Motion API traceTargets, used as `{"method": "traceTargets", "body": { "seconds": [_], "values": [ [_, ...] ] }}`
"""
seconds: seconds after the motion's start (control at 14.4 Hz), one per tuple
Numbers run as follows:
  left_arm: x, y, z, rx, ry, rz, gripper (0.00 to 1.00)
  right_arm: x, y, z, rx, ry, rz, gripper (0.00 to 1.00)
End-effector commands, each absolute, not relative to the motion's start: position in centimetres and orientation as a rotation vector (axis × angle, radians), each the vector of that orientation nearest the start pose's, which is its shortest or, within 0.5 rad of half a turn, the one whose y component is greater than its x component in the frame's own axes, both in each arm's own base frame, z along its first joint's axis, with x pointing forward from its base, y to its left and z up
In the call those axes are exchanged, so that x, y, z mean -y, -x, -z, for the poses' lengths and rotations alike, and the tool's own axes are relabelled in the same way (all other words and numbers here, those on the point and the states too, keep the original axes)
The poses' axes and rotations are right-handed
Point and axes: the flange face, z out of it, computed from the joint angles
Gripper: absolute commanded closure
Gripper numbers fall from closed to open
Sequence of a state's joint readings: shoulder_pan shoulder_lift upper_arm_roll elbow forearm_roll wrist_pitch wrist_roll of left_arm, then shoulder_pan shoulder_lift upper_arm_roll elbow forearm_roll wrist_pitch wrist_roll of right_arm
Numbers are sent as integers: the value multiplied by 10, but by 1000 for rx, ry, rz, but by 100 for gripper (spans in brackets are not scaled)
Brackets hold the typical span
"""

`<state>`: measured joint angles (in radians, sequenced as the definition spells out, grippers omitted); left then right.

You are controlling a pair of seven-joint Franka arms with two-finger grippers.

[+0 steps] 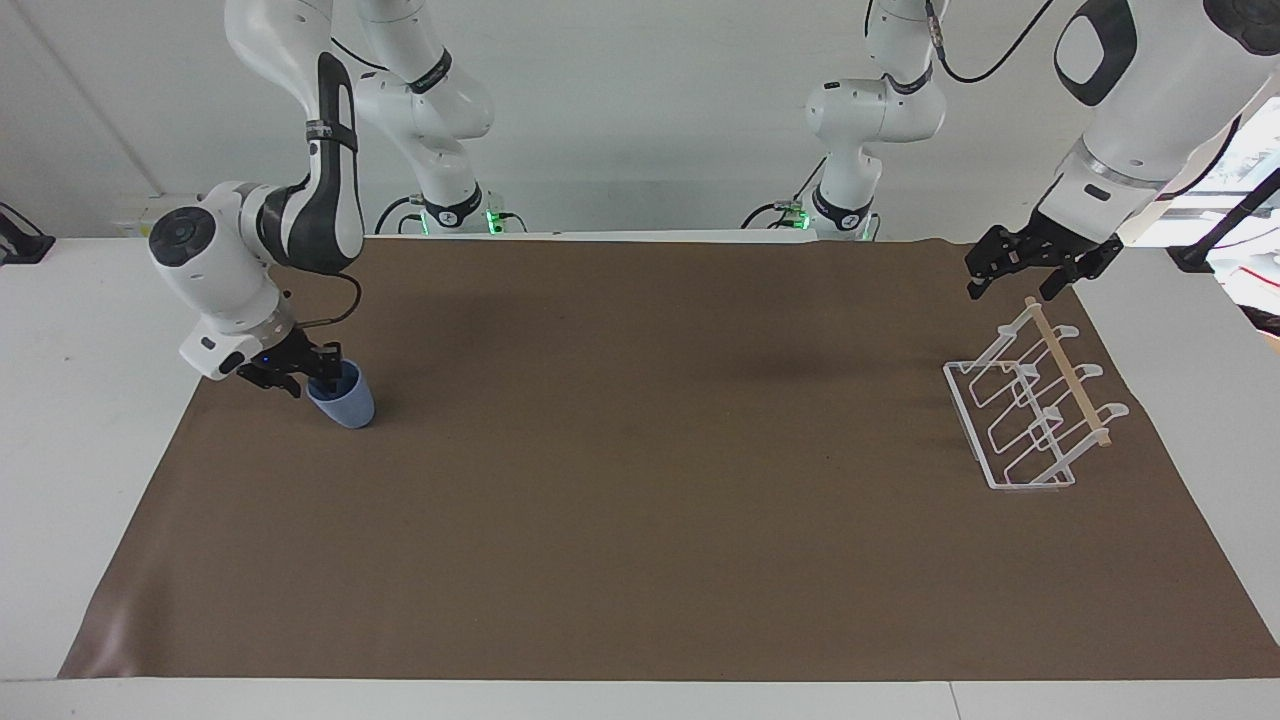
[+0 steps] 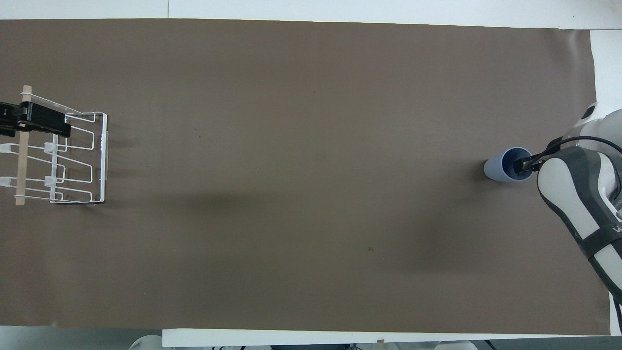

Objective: Hang cup on cup holder

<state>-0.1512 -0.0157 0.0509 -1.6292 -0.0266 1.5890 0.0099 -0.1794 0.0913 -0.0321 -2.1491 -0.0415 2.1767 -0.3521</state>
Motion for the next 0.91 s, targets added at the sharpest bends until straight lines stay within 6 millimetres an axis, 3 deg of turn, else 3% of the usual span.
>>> {"method": "traceTargets", "body": {
  "seconds": [0.0, 0.21, 0.28, 0.49, 0.7, 0.84],
  "values": [
    [48, -539, -607, -160, 3157, -81, 0, 115, -527, -353, 268, 3131, -92, 60],
    [43, -535, -606, -158, 3121, -129, 0, 112, -529, -356, 289, 3127, -101, 96],
    [45, -536, -607, -153, 3115, -114, 0, 112, -529, -356, 289, 3126, -106, 100],
    [50, -535, -607, 61, 3111, -113, 0, 105, -540, -374, 318, 3117, -140, 100],
    [54, -536, -608, 235, 3100, -95, 0, 99, -553, -421, 336, 3082, -215, 100],
    [59, -537, -606, 387, 3088, -73, 0, 58, -557, -449, 330, 2944, -220, 100]
  ]
}}
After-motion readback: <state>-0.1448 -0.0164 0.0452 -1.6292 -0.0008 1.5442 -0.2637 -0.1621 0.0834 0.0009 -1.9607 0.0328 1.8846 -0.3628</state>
